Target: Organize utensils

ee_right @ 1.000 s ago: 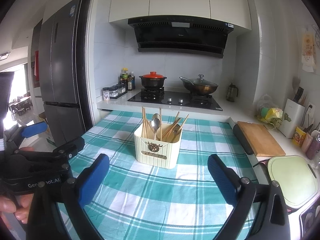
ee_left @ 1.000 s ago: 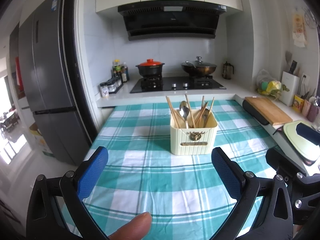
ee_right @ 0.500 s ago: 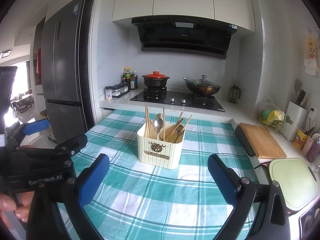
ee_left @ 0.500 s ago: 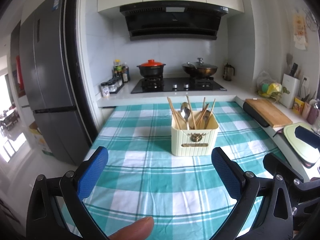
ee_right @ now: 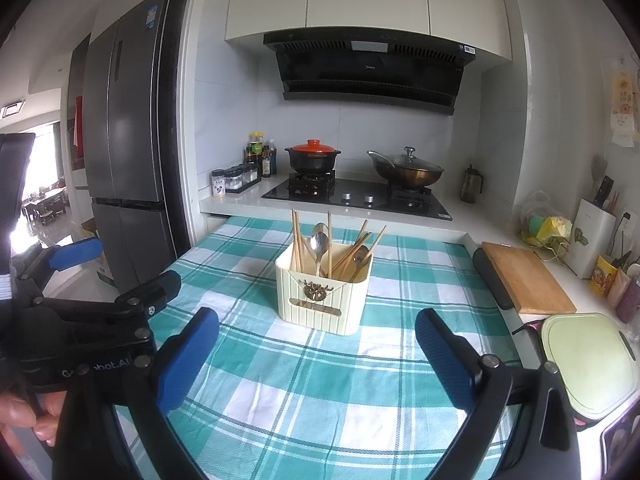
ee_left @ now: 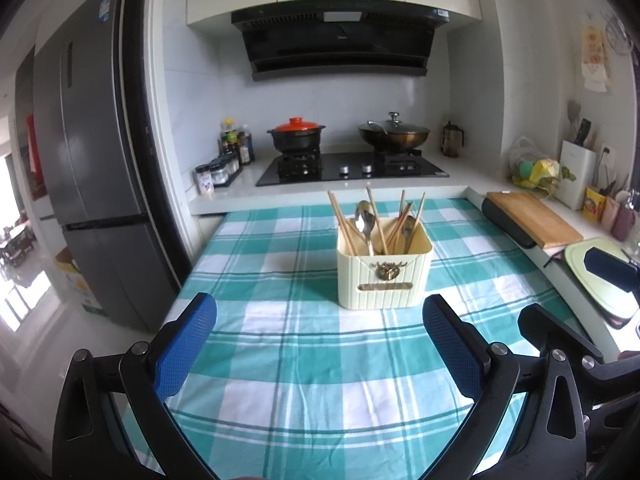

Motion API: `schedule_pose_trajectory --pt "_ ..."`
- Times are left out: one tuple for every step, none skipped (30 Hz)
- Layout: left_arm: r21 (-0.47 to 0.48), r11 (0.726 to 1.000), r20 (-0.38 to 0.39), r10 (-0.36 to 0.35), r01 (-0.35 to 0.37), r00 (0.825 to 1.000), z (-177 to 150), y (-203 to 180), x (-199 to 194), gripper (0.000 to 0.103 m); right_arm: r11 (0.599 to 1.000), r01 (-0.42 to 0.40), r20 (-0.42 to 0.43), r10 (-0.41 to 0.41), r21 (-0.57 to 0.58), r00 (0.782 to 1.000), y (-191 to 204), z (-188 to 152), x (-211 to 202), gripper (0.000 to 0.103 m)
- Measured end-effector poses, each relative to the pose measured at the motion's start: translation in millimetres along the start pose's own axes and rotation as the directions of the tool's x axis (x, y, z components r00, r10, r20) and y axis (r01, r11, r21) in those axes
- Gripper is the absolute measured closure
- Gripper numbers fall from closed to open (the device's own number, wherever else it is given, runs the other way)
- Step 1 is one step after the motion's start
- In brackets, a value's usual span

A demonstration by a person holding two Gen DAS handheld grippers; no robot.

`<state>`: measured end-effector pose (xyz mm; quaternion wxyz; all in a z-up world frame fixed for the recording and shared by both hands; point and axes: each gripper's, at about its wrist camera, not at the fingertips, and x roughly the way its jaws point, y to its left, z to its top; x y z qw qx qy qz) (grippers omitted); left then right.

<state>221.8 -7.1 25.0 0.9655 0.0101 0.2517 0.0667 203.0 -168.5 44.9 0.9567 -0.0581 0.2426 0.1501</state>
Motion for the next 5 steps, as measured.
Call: schedule_pose_trajectory --pt "-0.006 1.000 0.009 -0.010 0.010 1.000 -1.2 1.2 -1.0 0.000 1.000 0.001 -0.002 -0.001 0.002 1.000 -0.9 -0.5 0.4 0.003" --pt "-0.017 1.000 0.018 -0.014 0.014 1.000 -2.2 2.8 -2.3 0.000 1.000 0.003 -0.003 -0.003 0.005 1.000 -1.9 -1.3 0.7 0.003" --pt "-0.032 0.999 0.016 -0.006 0.006 1.000 -2.8 5.1 -2.2 0.000 1.000 0.005 -0.004 -0.005 0.007 1.000 -2.9 -1.9 0.3 0.003" --pt "-0.038 0.999 0.015 -0.001 0.001 1.000 -3.2 6.4 -1.9 0.000 1.000 0.008 -0.005 -0.008 0.008 1.000 -4.3 -2.5 0.4 0.003" --pt "-0.029 1.000 0.016 0.002 -0.001 1.000 -4.1 6.5 -0.7 0.000 1.000 0.012 -0.006 -0.012 0.011 1.000 -5.6 -3.4 0.9 0.003"
